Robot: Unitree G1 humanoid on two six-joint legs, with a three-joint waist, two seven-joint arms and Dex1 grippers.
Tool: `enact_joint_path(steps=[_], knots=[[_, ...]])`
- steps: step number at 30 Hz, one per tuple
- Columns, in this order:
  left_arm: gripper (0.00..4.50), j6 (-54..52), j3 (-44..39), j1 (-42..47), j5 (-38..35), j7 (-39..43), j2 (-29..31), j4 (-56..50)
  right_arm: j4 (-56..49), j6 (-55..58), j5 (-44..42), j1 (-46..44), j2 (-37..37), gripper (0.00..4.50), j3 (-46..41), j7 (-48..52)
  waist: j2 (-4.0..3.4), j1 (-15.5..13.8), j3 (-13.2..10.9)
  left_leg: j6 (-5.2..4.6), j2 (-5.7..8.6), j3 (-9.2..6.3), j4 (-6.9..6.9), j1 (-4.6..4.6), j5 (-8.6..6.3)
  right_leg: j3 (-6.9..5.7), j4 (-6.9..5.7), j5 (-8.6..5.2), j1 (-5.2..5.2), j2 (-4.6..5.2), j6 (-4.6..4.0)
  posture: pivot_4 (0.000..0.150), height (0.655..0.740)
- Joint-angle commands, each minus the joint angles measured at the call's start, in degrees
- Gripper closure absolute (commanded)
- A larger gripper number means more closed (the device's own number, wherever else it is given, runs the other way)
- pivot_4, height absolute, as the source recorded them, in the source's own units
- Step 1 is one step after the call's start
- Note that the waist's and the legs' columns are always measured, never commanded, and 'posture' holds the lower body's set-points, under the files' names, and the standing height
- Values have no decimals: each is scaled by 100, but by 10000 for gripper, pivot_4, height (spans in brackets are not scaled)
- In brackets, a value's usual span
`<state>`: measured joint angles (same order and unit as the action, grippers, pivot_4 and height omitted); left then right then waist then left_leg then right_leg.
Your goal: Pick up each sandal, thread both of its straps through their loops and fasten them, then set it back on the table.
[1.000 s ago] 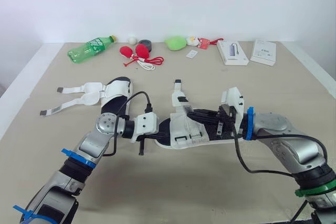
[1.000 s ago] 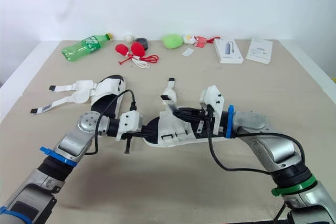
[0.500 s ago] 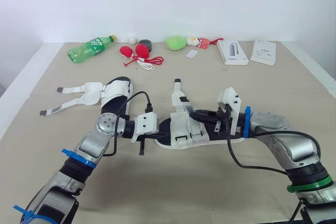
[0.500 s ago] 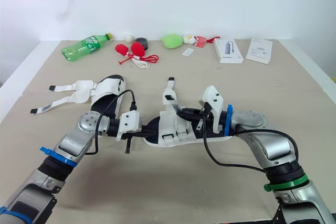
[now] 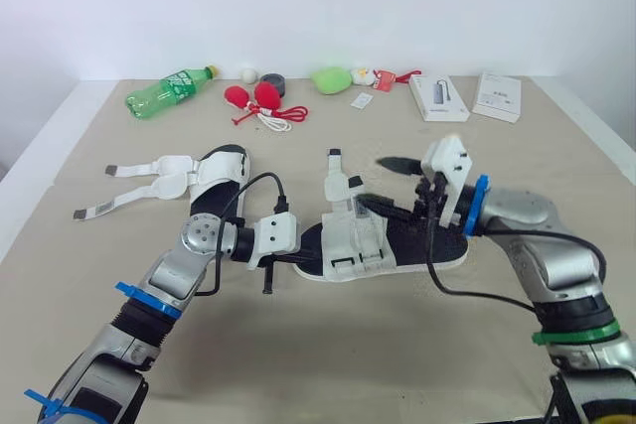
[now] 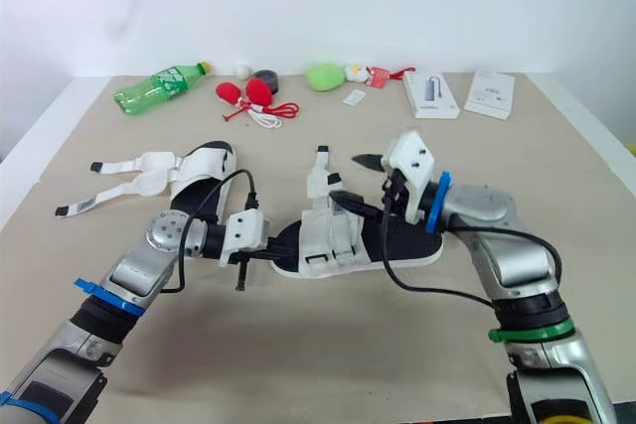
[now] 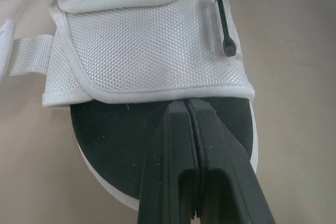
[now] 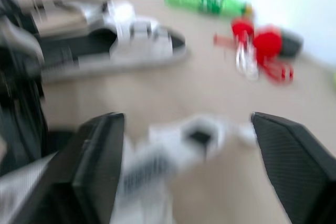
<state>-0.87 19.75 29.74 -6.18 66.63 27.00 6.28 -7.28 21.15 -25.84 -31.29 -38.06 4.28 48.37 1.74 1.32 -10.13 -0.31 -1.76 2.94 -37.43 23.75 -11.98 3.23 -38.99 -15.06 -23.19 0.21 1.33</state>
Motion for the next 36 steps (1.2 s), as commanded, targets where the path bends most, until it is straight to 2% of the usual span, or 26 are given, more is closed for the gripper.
enact_joint_path(steps=[1,5,6,9,20,33,36], knots=[[45000,85,111,10,132,56,-8,184,-88,396,-117,-366,214,20250,20,25,0,0,0,0,-1,-1,0,2,0,0,0,0,-1,0,0,1500,7400],[45000,150,116,44,158,53,-32,244,105,872,18,-524,218,42198,292,244,1,-10,1,0,1,-4,-1,9,0,-3,1,0,-4,4,-1,1500,7400],[45000,165,113,41,159,55,-32,250,127,1023,48,-561,171,44587,406,352,0,-9,1,0,3,-3,-1,11,0,-3,1,0,-6,6,-2,1500,7400],[45000,192,109,31,159,55,-26,262,229,1403,212,-687,64,44587,643,488,0,-7,1,-1,4,-1,-1,15,0,-2,1,3,-12,7,-6,1500,7400],[45000,169,109,10,158,41,-18,238,770,1660,983,-971,-218,44587,1007,670,1,-7,1,-2,3,-2,-2,18,1,-7,1,6,-14,5,-10,1500,7400],[45000,334,121,5,146,172,57,293,570,2434,1065,-623,-523,44587,1079,840,3,-7,7,-2,2,-4,-2,16,0,-7,1,5,-12,7,-11,1500,7400],[45000,394,135,32,149,204,49,331,726,2250,1144,-617,-398,44587,980,652,3,-5,7,-2,-1,-5,-2,15,0,-6,1,3,-12,7,-9,1500,7400]])
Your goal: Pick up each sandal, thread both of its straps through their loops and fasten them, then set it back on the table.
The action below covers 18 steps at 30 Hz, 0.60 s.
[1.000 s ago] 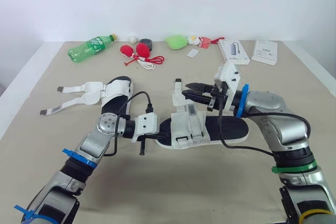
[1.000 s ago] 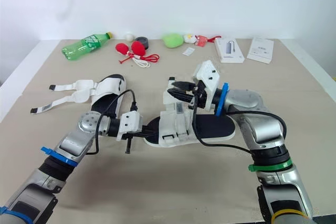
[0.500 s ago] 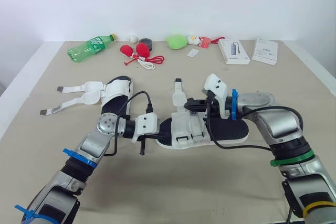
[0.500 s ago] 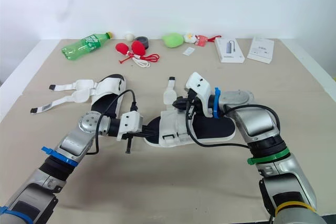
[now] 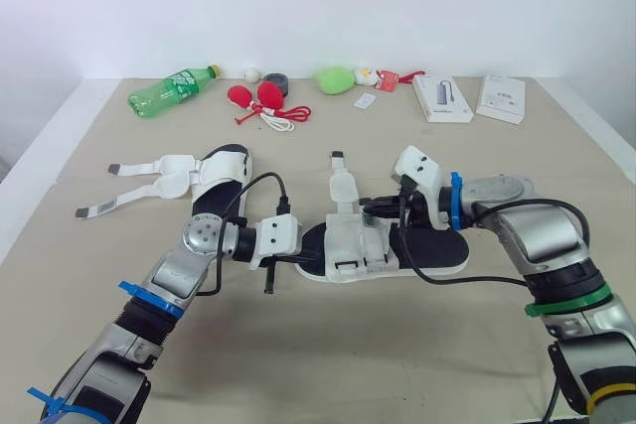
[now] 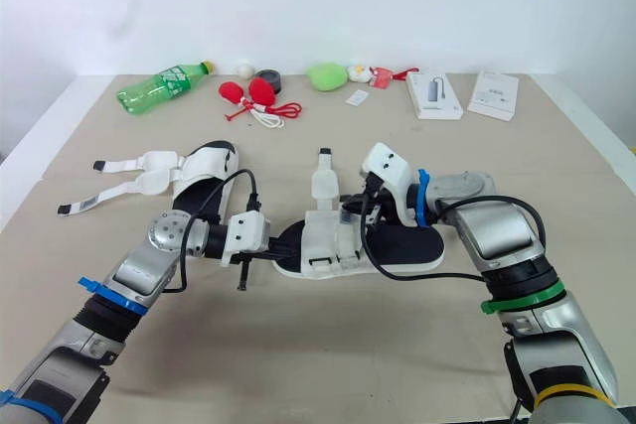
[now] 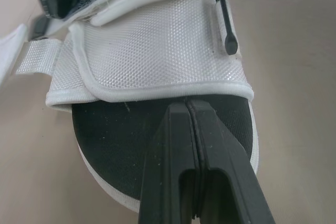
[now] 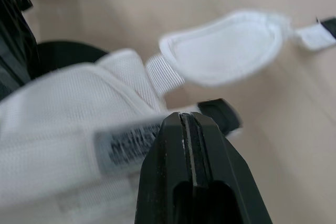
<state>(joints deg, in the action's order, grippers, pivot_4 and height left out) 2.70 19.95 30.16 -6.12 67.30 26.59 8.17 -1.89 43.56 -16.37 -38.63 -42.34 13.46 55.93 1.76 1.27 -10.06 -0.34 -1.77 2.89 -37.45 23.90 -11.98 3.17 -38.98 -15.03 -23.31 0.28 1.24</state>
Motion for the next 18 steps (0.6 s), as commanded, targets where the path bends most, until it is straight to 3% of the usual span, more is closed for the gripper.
enact_joint_path(steps=[1,7,9,12,17,18], knots=[[45000,46,114,-2,145,145,86,152,261,-27,205,71,112,44587,-6,-185,0,1,0,0,-1,0,0,-1,0,0,0,-2,0,-1,3,1500,7400],[45000,92,114,4,147,176,99,166,792,378,-81,-544,607,44587,-509,-406,-2,21,-1,0,-3,3,2,-1,0,3,0,0,-4,-7,-2,1500,7400],[45000,98,115,-7,144,179,110,145,1095,358,-37,-794,741,39910,-589,-531,-2,21,-1,0,-3,2,2,1,0,1,0,1,-5,-7,-3,1500,7400],[45000,100,118,-14,139,178,118,124,1511,368,-40,-1075,916,27418,-690,-652,-2,18,-1,0,-1,3,2,6,0,0,0,8,-8,-9,-15,1500,7400],[45000,86,119,-58,128,185,159,31,2291,667,-193,-1544,1372,1792,-1009,-901,-2,22,-1,-3,0,3,5,14,-2,1,0,13,-14,-9,-25,1500,7400],[45000,86,118,-62,127,185,167,25,2416,777,-256,-1612,1457,746,-1094,-927,-2,22,-1,-3,0,2,6,15,-2,0,0,13,-16,-9,-27,1500,7400]])
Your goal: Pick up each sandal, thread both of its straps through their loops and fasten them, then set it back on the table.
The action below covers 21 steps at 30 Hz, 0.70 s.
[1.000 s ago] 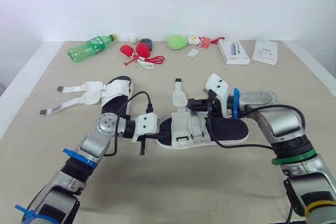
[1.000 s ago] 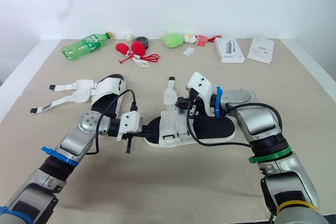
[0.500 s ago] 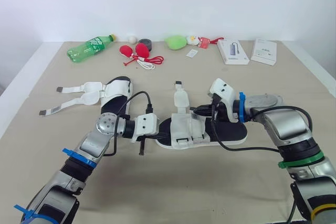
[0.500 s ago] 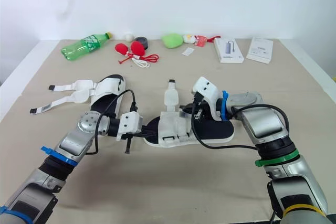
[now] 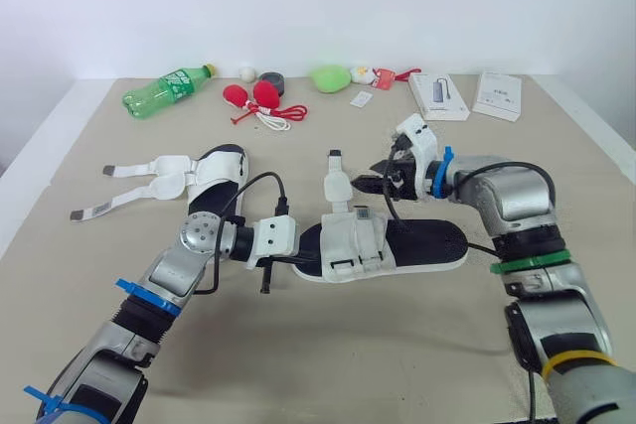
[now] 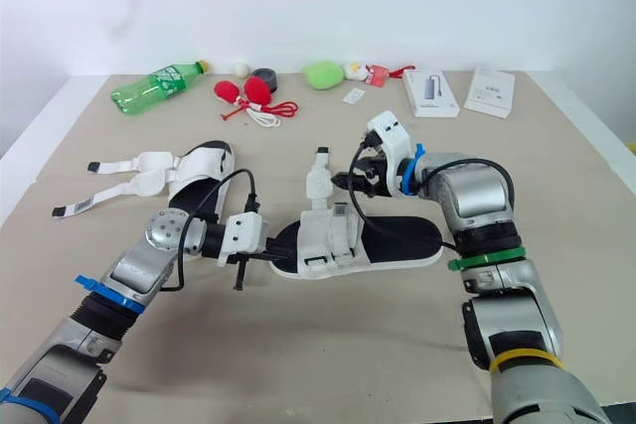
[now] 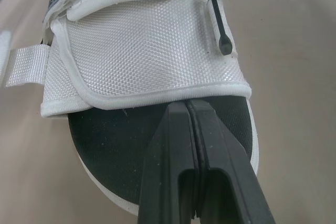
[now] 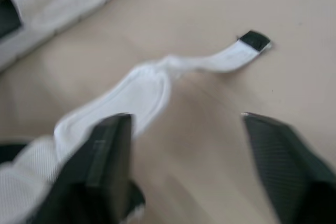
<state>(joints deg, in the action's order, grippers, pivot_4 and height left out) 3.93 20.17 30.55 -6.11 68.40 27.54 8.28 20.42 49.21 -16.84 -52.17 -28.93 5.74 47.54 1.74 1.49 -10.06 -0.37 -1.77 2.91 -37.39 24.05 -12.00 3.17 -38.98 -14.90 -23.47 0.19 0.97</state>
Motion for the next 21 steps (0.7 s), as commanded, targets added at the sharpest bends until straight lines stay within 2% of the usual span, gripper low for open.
enact_joint_path(steps=[1,6,11,15,21], knots=[[45000,-36,94,-108,125,77,82,4,302,357,-264,-326,185,746,-387,-116,0,-1,0,0,0,-1,0,1,0,0,0,1,-1,0,-1,1500,7400],[45000,-35,88,-107,129,74,104,-1,852,1168,-592,-613,456,746,-693,-149,-1,4,0,-1,0,0,2,5,0,0,0,1,-5,0,-4,1500,7400],[45000,-48,97,-101,134,67,101,-13,1899,1612,-879,-1104,934,746,-1181,-357,-1,36,0,-1,-2,1,3,5,0,0,-1,4,-7,-2,-10,1500,7400],[45000,-58,109,-107,133,61,87,-38,2549,1434,-952,-1438,1271,746,-1426,-453,-2,63,0,-1,-1,-1,3,6,0,-3,-1,4,-7,-2,-9,1500,7400],[45000,-61,94,-116,142,29,97,-59,3529,561,-841,-1907,1553,746,-1725,-680,-2,71,0,-1,2,-1,4,11,0,-3,0,2,-9,0,-5,1500,7400]])
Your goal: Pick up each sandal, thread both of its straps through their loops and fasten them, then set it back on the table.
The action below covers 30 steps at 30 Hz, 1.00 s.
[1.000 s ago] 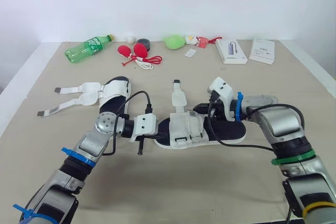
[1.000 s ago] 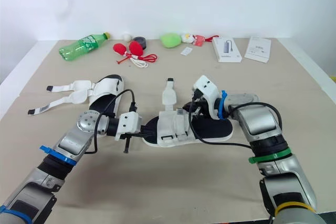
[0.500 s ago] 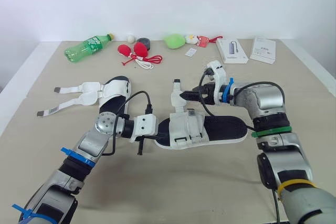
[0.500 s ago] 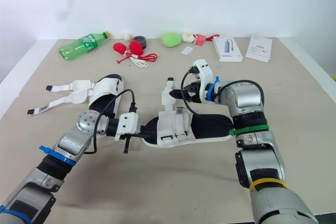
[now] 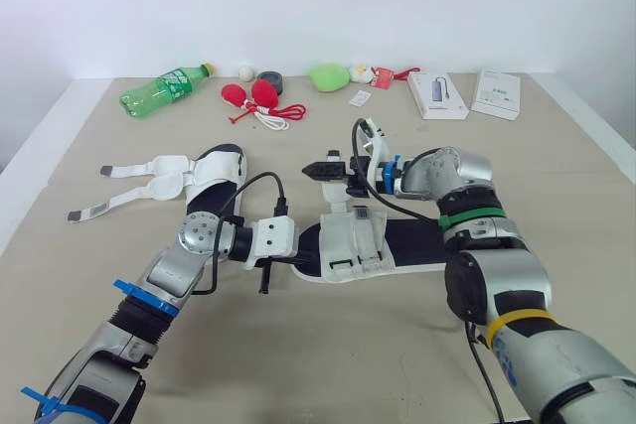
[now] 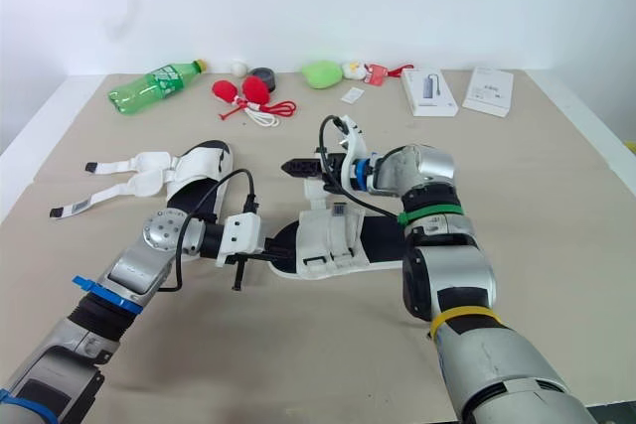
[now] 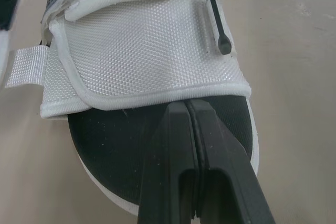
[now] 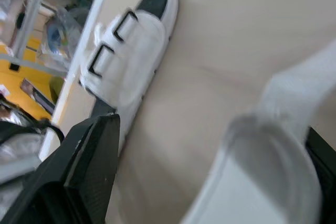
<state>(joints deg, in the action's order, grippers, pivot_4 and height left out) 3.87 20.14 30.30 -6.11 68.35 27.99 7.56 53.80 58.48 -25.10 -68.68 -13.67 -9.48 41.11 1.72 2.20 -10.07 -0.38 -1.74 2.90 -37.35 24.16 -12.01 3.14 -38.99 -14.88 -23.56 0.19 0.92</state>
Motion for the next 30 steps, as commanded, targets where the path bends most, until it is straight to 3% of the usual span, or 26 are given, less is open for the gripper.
enact_joint_path(steps=[1,10,13,21,26,30], knots=[[45000,-63,87,-109,142,21,64,-5,308,-549,0,-330,43,746,-243,-68,0,1,0,0,0,-1,0,0,0,-1,0,0,0,0,0,1500,7400],[45000,-136,79,-220,143,-43,66,-136,792,-1286,177,-817,-34,746,-249,203,-1,20,-1,0,0,1,4,3,0,2,0,0,-4,0,0,1500,7400],[45000,-131,82,-207,146,-37,54,-115,825,-1398,256,-859,-66,7845,-213,286,-1,20,-1,0,0,0,5,3,0,1,0,0,-4,1,0,1500,7400],[45000,-112,112,-168,155,-29,8,-66,561,-1173,489,-705,-56,43931,169,783,-2,19,-1,0,1,0,6,5,0,1,0,0,-6,2,0,1500,7400],[45000,-123,128,-162,150,-13,-15,-57,243,-1443,594,-552,-116,44611,307,986,-2,19,-1,0,4,0,6,6,0,0,0,-1,-6,6,1,1500,7400],[45000,-114,131,-167,154,-7,-15,-50,-924,-2433,910,-12,-260,44611,820,1556,-2,15,-1,-1,6,-2,6,9,-1,-3,1,-2,-6,7,3,1500,7400]])
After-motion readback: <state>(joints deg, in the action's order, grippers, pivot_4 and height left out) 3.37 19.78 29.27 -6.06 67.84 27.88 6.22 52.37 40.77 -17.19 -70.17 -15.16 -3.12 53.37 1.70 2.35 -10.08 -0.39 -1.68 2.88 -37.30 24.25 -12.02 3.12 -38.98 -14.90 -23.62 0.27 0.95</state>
